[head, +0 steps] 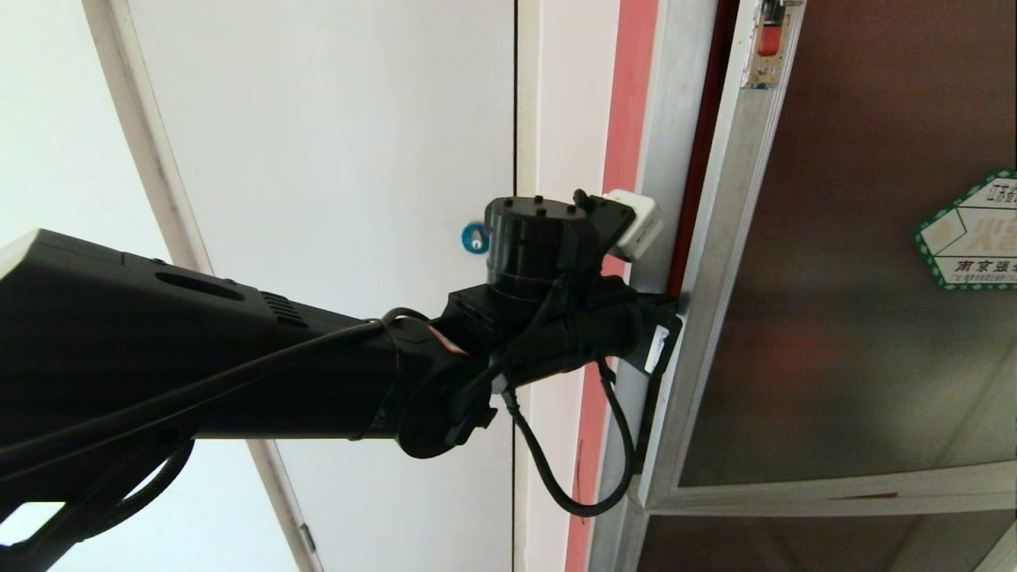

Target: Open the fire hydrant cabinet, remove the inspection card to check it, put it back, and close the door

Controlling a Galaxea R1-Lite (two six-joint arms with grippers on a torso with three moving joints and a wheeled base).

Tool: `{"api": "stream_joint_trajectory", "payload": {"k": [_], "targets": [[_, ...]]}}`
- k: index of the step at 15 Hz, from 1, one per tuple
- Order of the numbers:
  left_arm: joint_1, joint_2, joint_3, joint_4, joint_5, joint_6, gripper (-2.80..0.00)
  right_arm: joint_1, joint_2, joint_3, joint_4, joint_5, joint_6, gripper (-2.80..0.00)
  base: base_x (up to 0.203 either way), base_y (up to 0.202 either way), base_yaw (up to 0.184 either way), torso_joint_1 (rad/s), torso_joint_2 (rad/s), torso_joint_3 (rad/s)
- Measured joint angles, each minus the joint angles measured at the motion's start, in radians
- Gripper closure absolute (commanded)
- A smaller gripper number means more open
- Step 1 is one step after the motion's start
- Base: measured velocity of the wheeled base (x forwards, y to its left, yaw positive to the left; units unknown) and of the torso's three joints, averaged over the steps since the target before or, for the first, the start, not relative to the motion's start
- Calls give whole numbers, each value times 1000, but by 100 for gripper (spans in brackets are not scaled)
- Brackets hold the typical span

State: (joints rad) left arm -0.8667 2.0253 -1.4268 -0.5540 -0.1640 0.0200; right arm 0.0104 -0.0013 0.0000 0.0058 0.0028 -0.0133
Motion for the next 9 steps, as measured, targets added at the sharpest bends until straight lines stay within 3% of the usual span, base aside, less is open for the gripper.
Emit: {"api": "stream_joint_trajectory", "payload": {"k": [9], "targets": [[-127,-65,73,-1,-3,-3,0,0,0,0,0,0,0,0,0,0,0,0,0,0]]}}
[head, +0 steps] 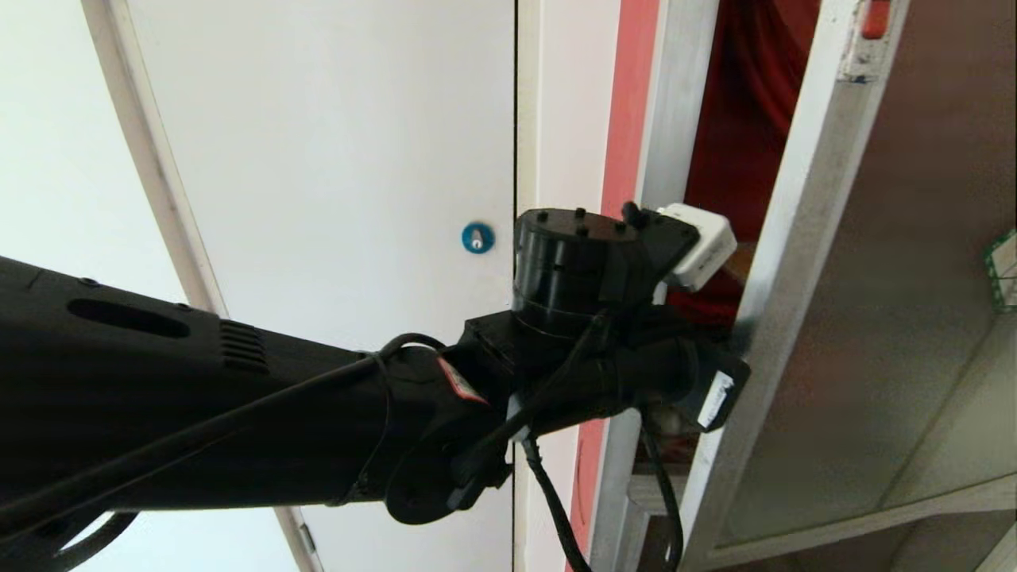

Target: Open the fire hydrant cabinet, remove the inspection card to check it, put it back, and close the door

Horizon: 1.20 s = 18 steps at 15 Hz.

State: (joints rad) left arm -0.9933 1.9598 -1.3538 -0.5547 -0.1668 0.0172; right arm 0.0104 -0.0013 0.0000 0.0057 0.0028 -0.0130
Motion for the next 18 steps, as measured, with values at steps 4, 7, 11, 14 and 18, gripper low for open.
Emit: {"api": "stream_joint_trajectory", "payload": {"k": [4,7,11,14,18], "targets": [[-105,-77,79,-4,1,-3,0,0,0,0,0,0,0,0,0,0,0,0,0,0],[-188,-133,130,-5,0,-3,0,0,0,0,0,0,0,0,0,0,0,0,0,0],[-255,-131,140,-6,2,-2,0,0,0,0,0,0,0,0,0,0,0,0,0,0],[-297,-100,130,-10,4,0,0,0,0,0,0,0,0,0,0,0,0,0,0,0],[-344,-45,99,-11,61,1,0,0,0,0,0,0,0,0,0,0,0,0,0,0]]}}
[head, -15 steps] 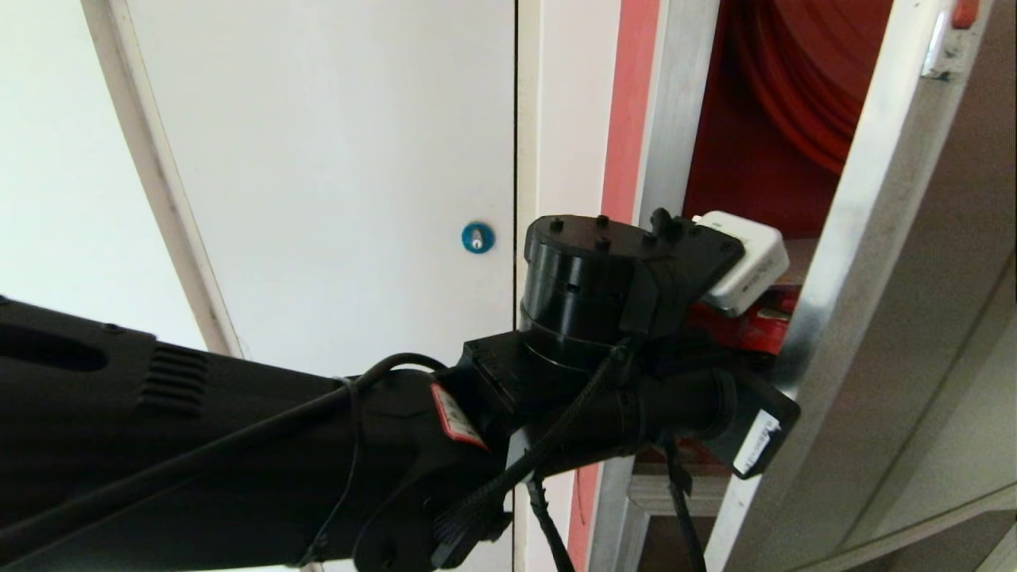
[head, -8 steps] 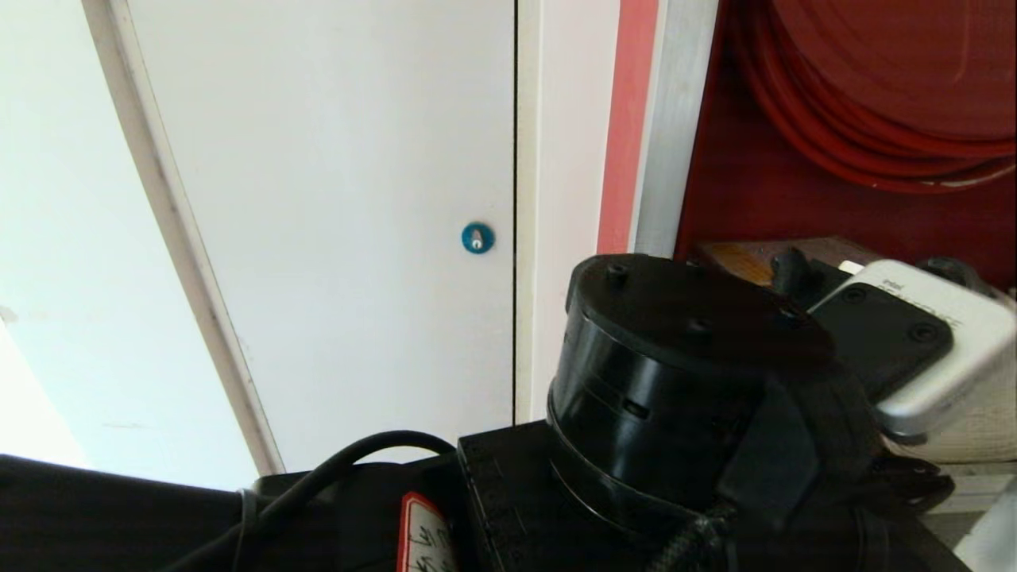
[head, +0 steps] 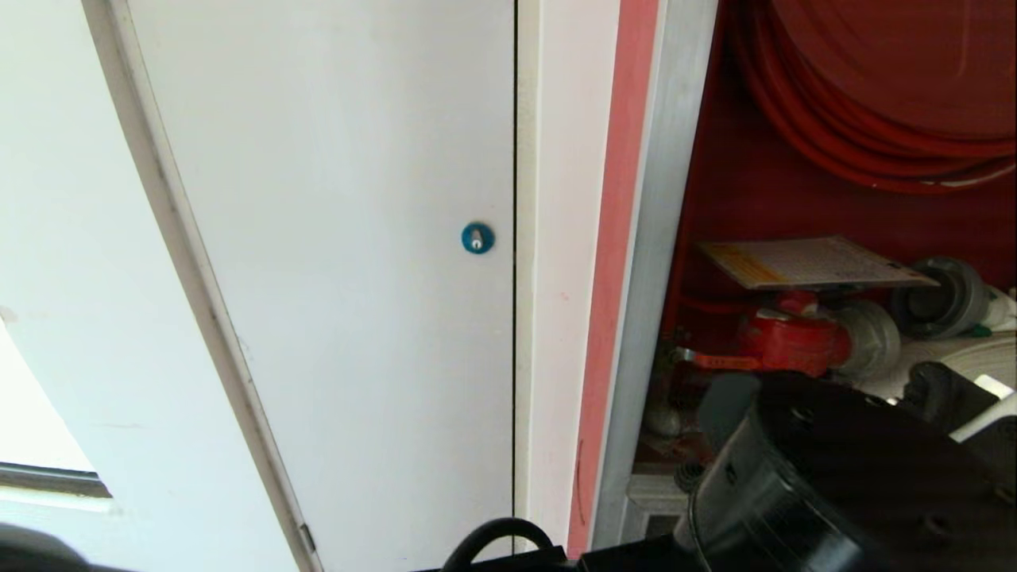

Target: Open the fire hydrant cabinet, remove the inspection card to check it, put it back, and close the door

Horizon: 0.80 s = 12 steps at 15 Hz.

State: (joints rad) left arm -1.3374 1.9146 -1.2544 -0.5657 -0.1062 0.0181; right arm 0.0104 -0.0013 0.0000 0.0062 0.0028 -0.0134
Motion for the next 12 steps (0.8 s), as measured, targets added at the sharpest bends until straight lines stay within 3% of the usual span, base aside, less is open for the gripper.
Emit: {"api": "stream_joint_trajectory", "payload": {"k": [5,7,10,12], "targets": [[-11,28,10,1,7,-1,0,0,0,0,0,0,0,0,0,0,0,0,0,0],[20,29,41,1,16,1,0,0,0,0,0,0,0,0,0,0,0,0,0,0],[145,18,117,-4,21,1,0,0,0,0,0,0,0,0,0,0,0,0,0,0],[272,-12,213,-38,17,2,0,0,0,0,0,0,0,0,0,0,0,0,0,0]]}}
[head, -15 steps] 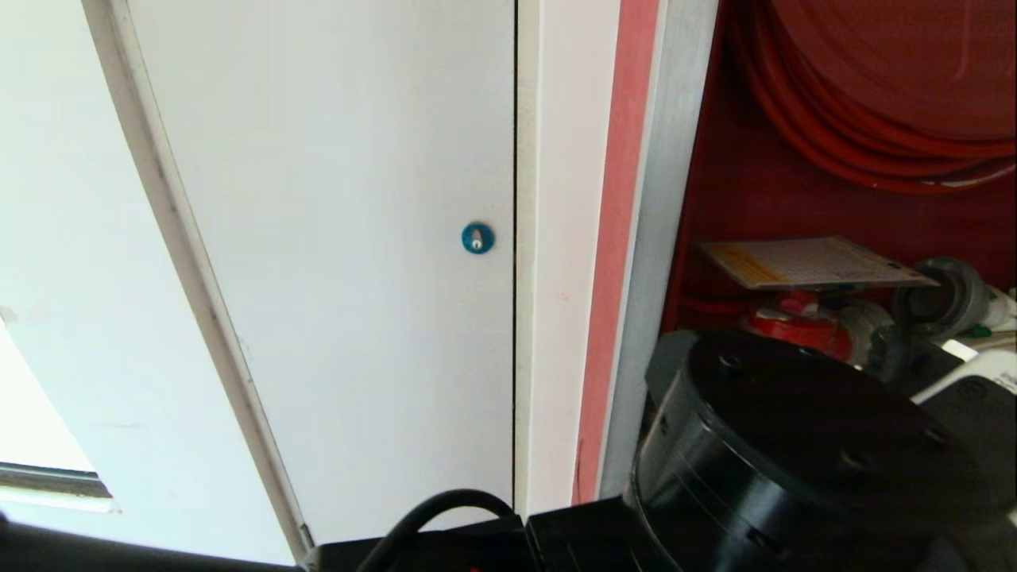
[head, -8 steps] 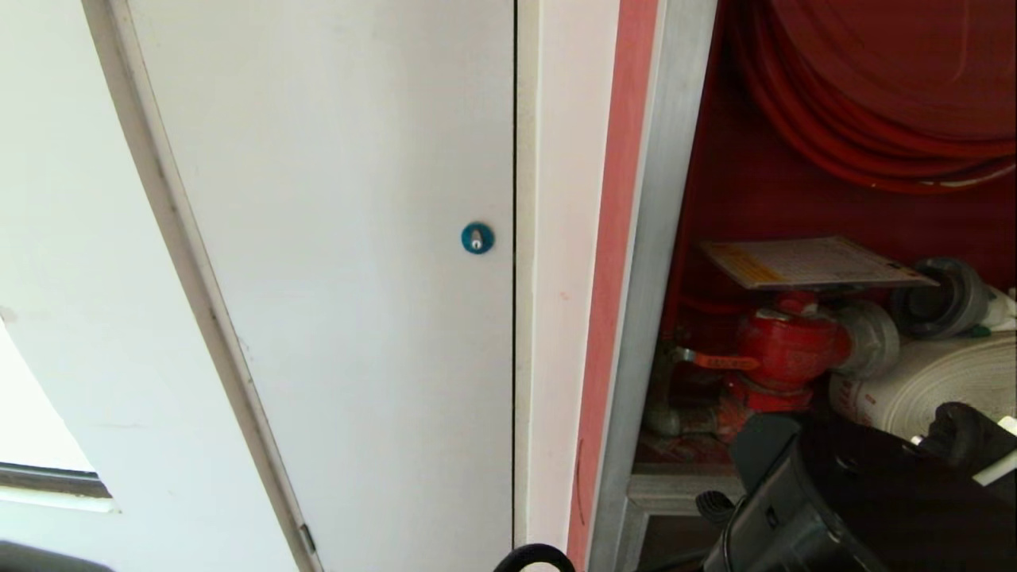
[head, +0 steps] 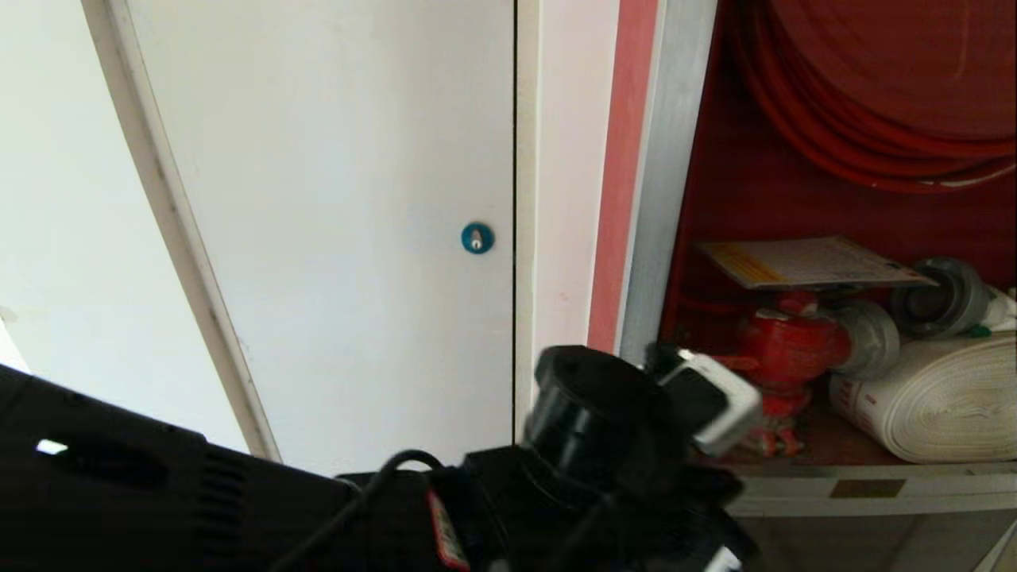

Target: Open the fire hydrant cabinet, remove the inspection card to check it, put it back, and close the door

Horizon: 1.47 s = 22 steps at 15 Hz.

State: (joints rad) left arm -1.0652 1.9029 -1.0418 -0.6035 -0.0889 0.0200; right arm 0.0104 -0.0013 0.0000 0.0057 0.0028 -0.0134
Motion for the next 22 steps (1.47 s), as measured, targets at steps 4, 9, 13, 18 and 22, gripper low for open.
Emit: {"api": "stream_joint_trajectory", "payload": {"k": [4,9,13,18,22], "targets": [[289,-94,195,-98,-9,19,0,0,0,0,0,0,0,0,0,0,0,0,0,0],[742,-283,388,-115,-148,129,0,0,0,0,0,0,0,0,0,0,0,0,0,0],[1105,-456,458,-118,-255,149,0,0,0,0,0,0,0,0,0,0,0,0,0,0],[1258,-730,575,-115,-393,95,0,0,0,0,0,0,0,0,0,0,0,0,0,0],[1239,-1004,712,1,-533,-29,0,0,0,0,0,0,0,0,0,0,0,0,0,0]]}}
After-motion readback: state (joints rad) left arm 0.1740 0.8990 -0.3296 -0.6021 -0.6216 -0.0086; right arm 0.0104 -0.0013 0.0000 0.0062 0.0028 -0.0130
